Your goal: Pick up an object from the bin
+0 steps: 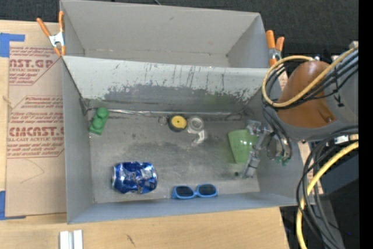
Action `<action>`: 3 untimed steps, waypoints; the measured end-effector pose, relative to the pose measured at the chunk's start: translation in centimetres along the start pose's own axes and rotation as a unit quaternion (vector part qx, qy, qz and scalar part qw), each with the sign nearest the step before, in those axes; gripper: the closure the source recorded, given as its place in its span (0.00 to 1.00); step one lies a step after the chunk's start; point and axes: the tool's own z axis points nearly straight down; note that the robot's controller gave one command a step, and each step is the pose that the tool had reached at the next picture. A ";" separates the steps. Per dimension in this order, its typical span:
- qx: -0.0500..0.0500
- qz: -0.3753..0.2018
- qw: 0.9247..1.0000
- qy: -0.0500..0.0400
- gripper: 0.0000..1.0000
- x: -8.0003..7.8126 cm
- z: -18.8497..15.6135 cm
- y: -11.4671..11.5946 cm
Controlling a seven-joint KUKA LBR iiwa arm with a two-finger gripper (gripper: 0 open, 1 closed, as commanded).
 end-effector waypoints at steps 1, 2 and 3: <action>0.000 0.000 1.000 0.004 1.00 0.2 0.0 0.0; 0.001 -0.023 1.000 0.003 1.00 -0.9 -10.3 -0.1; 0.001 0.000 1.000 0.002 1.00 -0.9 -19.3 -2.7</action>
Offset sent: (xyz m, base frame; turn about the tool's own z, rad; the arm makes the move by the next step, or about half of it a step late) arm 0.0000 0.0000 0.0000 0.0000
